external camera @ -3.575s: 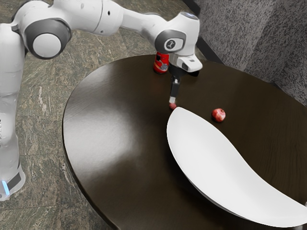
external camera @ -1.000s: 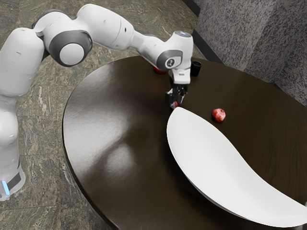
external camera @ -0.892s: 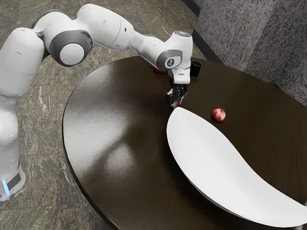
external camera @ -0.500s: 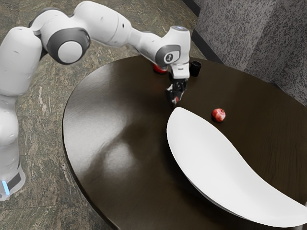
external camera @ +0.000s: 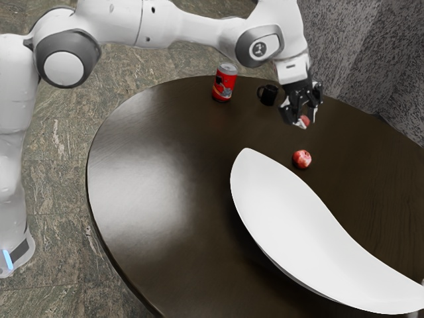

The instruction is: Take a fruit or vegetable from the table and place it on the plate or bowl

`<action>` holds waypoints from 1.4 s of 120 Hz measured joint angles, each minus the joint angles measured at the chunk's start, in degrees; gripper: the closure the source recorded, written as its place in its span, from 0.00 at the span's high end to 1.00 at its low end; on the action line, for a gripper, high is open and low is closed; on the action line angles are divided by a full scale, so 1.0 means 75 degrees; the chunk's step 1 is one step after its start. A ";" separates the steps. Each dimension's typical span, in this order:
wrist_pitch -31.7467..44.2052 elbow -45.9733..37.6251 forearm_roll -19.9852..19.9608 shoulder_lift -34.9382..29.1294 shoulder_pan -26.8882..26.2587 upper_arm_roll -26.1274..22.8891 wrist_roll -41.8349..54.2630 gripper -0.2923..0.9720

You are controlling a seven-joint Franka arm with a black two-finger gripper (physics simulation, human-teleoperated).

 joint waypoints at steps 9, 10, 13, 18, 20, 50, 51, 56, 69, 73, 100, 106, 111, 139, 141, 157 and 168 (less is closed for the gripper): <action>0.0000 0.0169 -0.0012 0.0096 -0.0277 -0.0128 -0.0044 0.35; 0.0000 0.0178 -0.0013 0.0104 -0.0314 -0.0134 -0.0049 0.35; 0.0000 0.0213 -0.0017 0.0145 -0.0421 -0.0152 -0.0066 0.35; -0.0001 0.0260 -0.0023 0.0221 -0.0569 -0.0172 -0.0091 0.35; -0.0001 0.0271 -0.0024 0.0243 -0.0612 -0.0179 -0.0101 0.35; -0.0004 0.0559 -0.0041 0.0664 -0.1490 -0.0225 -0.0310 0.35; -0.0004 0.0554 -0.0043 0.0669 -0.1539 -0.0224 -0.0322 0.35; -0.0004 0.0534 -0.0050 0.0728 -0.1731 -0.0224 -0.0384 0.35; -0.0005 0.0513 -0.0138 0.0993 -0.1936 -0.0226 -0.0532 0.35; -0.0005 0.0517 -0.0170 0.1099 -0.1955 -0.0228 -0.0573 0.35; 0.0115 0.0600 -0.0319 0.1756 -0.1974 -0.0355 -0.0792 0.35; 0.0149 0.0603 -0.0330 0.1782 -0.1956 -0.0371 -0.0831 0.35; 0.0169 0.0598 -0.0354 0.1781 -0.1930 -0.0375 -0.0869 0.37; 0.0196 0.0570 -0.0770 0.1454 -0.1706 -0.0300 -0.1078 0.69; 0.0202 0.0573 -0.0777 0.1364 -0.1719 -0.0249 -0.1098 0.70; 0.0604 0.0025 -0.1403 -0.0172 -0.1884 0.0520 -0.2164 0.74; -0.0042 0.0138 -0.0761 -0.0718 -0.1644 0.1147 -0.4987 0.75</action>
